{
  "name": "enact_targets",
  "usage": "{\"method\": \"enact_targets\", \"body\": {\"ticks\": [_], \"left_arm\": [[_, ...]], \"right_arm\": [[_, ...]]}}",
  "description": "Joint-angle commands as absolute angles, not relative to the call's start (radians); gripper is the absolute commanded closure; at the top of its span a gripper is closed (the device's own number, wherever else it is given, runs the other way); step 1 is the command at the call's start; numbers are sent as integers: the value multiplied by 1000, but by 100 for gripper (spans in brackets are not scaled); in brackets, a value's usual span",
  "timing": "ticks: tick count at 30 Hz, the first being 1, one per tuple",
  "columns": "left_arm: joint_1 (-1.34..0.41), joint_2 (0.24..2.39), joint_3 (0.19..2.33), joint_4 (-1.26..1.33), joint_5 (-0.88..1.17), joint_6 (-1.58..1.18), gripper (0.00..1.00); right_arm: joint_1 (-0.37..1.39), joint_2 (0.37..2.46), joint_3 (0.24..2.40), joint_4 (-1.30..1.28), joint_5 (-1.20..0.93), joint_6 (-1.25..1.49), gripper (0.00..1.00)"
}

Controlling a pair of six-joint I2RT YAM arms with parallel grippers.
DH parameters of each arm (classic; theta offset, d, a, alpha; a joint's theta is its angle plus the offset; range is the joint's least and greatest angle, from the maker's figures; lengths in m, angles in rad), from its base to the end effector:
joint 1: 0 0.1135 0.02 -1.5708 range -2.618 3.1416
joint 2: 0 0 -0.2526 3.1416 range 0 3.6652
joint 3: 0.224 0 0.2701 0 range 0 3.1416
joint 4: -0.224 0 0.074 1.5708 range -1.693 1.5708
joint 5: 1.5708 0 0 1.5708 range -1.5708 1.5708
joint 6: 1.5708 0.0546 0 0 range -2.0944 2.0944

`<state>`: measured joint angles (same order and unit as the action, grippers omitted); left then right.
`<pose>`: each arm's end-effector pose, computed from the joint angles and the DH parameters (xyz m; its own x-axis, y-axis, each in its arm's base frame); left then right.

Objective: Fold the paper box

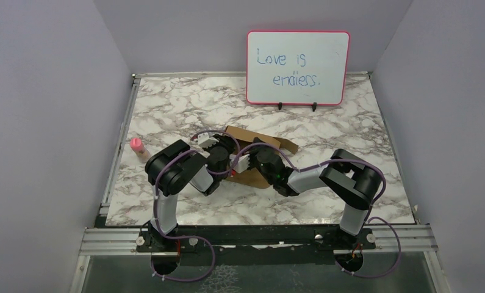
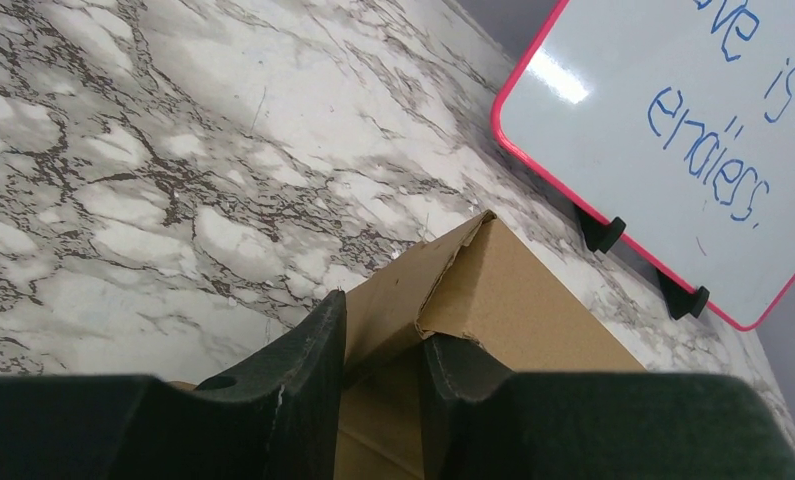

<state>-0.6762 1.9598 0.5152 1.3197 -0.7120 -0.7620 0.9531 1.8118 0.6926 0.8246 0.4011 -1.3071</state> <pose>0.2742 -0.1743 0.0792 -0.0483 -0.6313 -0.7740 -0.0901 0.7745 -0.6261 0.2306 0.2877 0.1119 0.4718 -0.8705 -0.1400 -0.3016 -0.0102 -0.9534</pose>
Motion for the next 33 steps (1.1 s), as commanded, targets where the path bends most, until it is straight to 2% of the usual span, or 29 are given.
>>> {"method": "enact_targets", "body": {"ticks": [1,10,17,24,30,33], "left_arm": [[-643,1943,566,1150,-855,-868,80],[-616,1929,504,1136,-821,-882,82],[-612,1896,456,1160,-757,-801,80],[-594,1919,340,1467,-627,-679,65],[-570,1910,305,1509,-544,-642,57],[-568,1905,288,1525,-531,-624,49]], "right_arm": [[1008,1824,665,692,325,-1261,99],[1008,1793,681,660,316,-1244,99],[1008,1743,754,456,258,-1172,99],[1008,1715,799,358,212,-1117,99],[1008,1698,785,344,210,-1097,99],[1008,1698,779,353,212,-1098,99]]}}
